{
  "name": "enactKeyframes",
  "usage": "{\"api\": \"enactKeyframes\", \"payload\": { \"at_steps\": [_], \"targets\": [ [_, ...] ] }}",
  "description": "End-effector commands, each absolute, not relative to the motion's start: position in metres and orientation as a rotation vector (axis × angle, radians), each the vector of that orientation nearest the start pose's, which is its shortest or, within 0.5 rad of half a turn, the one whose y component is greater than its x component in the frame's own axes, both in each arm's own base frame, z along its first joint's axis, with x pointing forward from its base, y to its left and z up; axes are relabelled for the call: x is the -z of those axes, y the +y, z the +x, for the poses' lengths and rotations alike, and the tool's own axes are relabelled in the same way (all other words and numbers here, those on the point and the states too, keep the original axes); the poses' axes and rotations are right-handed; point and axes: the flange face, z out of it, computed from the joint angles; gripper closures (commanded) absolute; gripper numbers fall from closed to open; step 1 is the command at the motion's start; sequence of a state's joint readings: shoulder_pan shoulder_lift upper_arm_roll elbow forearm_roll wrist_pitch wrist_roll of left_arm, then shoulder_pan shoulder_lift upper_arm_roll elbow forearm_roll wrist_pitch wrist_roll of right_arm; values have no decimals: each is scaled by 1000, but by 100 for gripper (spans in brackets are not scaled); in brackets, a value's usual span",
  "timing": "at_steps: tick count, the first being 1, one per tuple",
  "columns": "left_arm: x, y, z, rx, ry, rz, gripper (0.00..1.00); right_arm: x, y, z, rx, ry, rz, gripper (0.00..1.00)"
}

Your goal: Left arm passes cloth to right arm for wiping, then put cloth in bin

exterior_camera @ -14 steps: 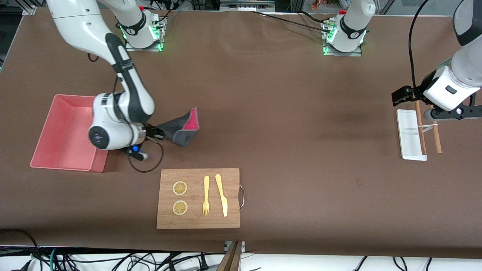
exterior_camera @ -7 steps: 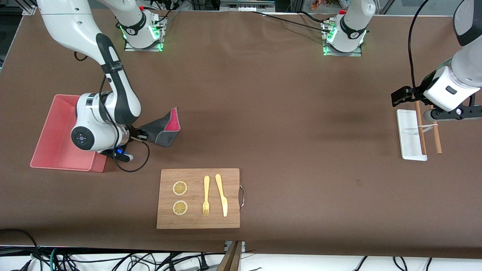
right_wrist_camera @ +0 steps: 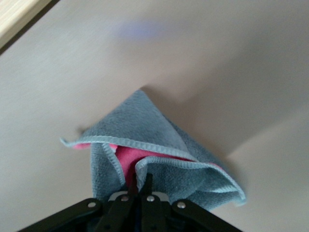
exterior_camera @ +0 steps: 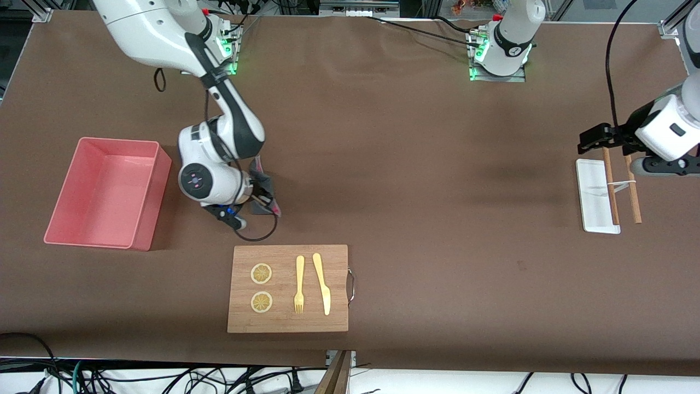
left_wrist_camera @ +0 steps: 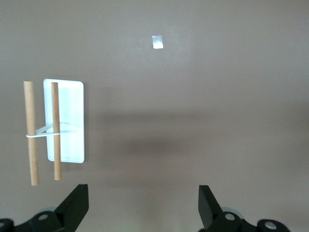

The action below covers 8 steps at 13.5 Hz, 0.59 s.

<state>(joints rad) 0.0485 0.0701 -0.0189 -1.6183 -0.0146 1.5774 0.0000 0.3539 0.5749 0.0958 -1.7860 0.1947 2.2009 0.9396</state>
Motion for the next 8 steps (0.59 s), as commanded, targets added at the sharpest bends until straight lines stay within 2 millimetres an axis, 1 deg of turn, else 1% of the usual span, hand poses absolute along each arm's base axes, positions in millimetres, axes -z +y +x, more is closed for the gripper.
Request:
{"api": "enactKeyframes", "payload": {
  "at_steps": [1, 2, 4, 5, 6, 7, 8],
  "targets": [
    [-586, 51, 570, -101, -90, -3180, 0, -225, 327, 569, -341, 1080, -2812, 100],
    [-590, 51, 571, -86, -89, -3178, 0, -229, 350, 563, -334, 1098, -2776, 100],
    [-590, 49, 572, -90, -96, -3170, 0, -238, 389, 551, -334, 1146, -2697, 100],
    [-587, 49, 574, -95, -98, -3167, 0, -239, 403, 545, -348, 1154, -2682, 100],
    [-588, 49, 574, -85, -89, -3168, 0, -243, 412, 541, -349, 1148, -2678, 100],
    [-590, 50, 576, -75, -89, -3166, 0, -244, 411, 541, -345, 1135, -2684, 100],
    [-590, 50, 579, -61, -89, -3166, 0, -245, 407, 545, -332, 1110, -2696, 100]
  ]
}}
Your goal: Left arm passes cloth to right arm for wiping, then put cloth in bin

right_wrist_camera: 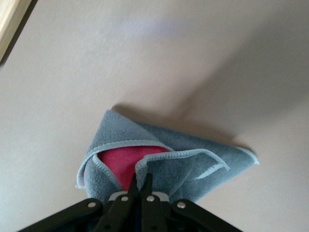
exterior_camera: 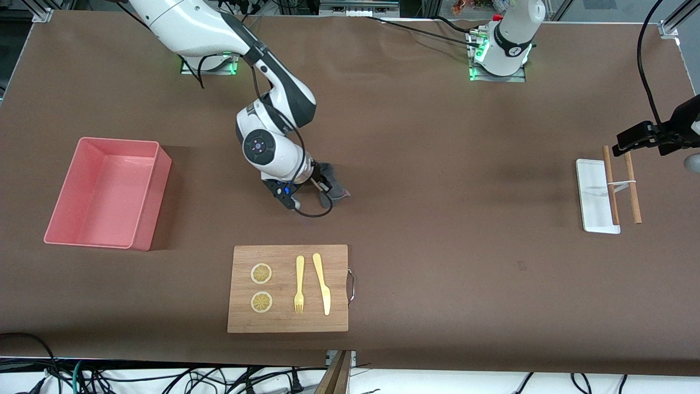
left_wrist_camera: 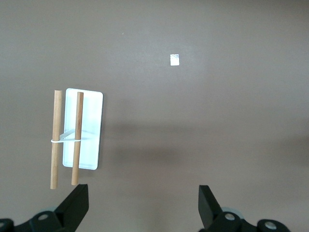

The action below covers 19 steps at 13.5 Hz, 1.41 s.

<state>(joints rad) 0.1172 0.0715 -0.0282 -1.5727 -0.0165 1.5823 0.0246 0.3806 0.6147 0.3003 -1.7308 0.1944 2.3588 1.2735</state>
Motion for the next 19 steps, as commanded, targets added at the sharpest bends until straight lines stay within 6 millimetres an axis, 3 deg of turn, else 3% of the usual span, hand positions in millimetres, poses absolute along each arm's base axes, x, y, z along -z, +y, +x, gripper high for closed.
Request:
{"api": "enactKeyframes", "payload": {
  "at_steps": [1, 3, 6, 10, 15, 18, 19],
  "targets": [
    [-589, 51, 583, -58, -89, -3166, 0, -244, 402, 548, -327, 1065, -2711, 100],
    [-592, 53, 585, -46, -89, -3166, 0, -237, 380, 557, -324, 1001, -2750, 100],
    [-592, 53, 585, -46, -89, -3166, 0, -220, 309, 582, -361, 809, -2888, 100],
    [-593, 51, 585, -44, -84, -3166, 0, -222, 230, 606, -402, 632, -2986, 100],
    [-593, 52, 585, -44, -86, -3165, 0, -219, 161, 617, -464, 499, -3036, 100],
    [-593, 51, 585, -44, -91, -3166, 0, -240, 127, 623, -463, 393, -3050, 100],
    [-593, 51, 585, -44, -94, -3166, 0, -254, 126, 625, -451, 372, -3049, 100]
  ]
}}
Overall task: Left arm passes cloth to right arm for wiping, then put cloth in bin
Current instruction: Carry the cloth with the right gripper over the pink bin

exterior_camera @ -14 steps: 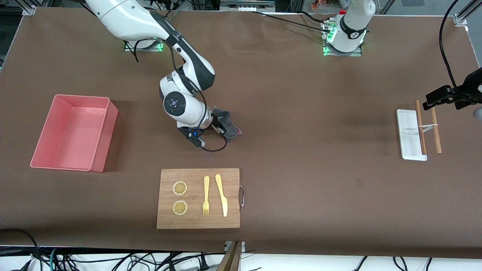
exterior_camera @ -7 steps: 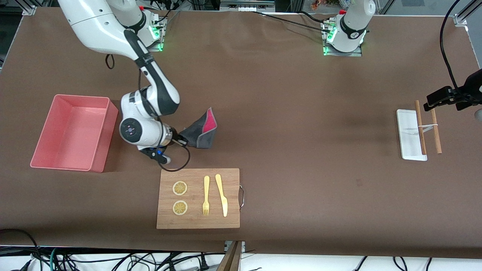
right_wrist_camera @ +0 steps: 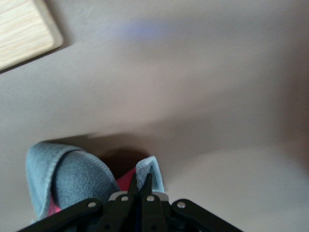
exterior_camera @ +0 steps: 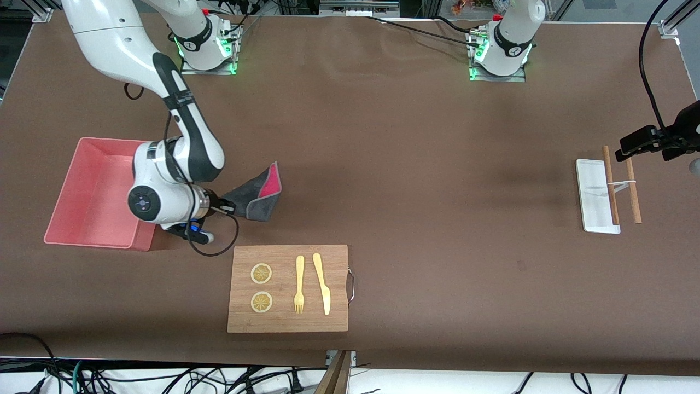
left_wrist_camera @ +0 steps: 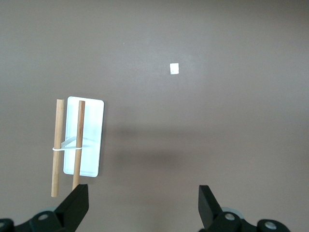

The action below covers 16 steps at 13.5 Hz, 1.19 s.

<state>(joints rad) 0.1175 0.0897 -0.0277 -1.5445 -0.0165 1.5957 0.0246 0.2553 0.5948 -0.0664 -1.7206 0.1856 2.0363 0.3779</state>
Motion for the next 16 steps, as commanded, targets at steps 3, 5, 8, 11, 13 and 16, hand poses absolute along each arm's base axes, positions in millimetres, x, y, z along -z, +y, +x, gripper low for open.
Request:
{"api": "enactKeyframes", "payload": {
  "at_steps": [3, 5, 8, 11, 13, 16],
  "targets": [
    [-593, 50, 585, -44, -94, -3166, 0, -334, 111, 623, -454, 315, -3097, 100],
    [-593, 51, 585, -46, -96, -3166, 0, -393, 96, 619, -475, 207, -3116, 100],
    [-593, 51, 585, -44, -96, -3166, 0, -467, 58, 612, -595, 53, -3120, 100],
    [-593, 51, 585, -44, -96, -3166, 0, -491, -9, 606, -655, -101, -3146, 100],
    [-593, 51, 585, -46, -96, -3166, 0, -485, -52, 604, -717, -171, -3198, 100],
    [-593, 51, 585, -46, -96, -3165, 0, -458, -97, 609, -728, -230, -3234, 100]
  ]
}}
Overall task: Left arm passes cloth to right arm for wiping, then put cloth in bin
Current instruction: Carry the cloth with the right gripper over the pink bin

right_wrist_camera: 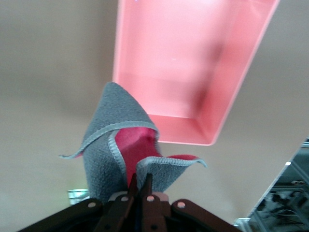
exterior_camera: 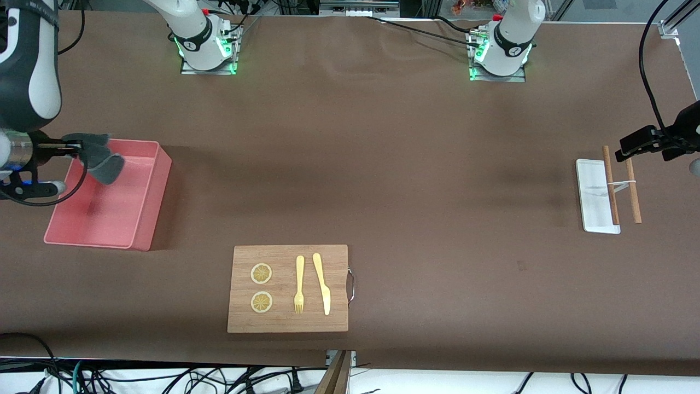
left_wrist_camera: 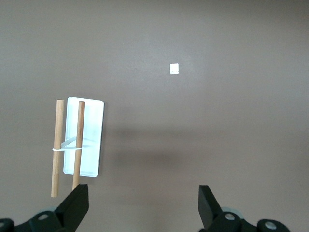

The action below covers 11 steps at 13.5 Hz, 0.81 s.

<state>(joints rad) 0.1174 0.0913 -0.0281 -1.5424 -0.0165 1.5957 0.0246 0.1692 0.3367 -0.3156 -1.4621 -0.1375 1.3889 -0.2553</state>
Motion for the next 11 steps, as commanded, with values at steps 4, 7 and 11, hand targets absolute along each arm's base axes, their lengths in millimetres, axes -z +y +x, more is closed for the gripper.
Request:
{"api": "enactKeyframes", "payload": {
  "at_steps": [4, 7, 11],
  "targets": [
    [-592, 54, 585, -46, -99, -3166, 0, -372, -120, 613, -586, -261, -3277, 100],
    [-593, 52, 585, -46, -98, -3166, 0, -335, -125, 613, -516, -269, -3289, 100],
    [-592, 53, 584, -51, -101, -3165, 0, -329, -124, 624, -396, -227, -3291, 0]
  ]
}}
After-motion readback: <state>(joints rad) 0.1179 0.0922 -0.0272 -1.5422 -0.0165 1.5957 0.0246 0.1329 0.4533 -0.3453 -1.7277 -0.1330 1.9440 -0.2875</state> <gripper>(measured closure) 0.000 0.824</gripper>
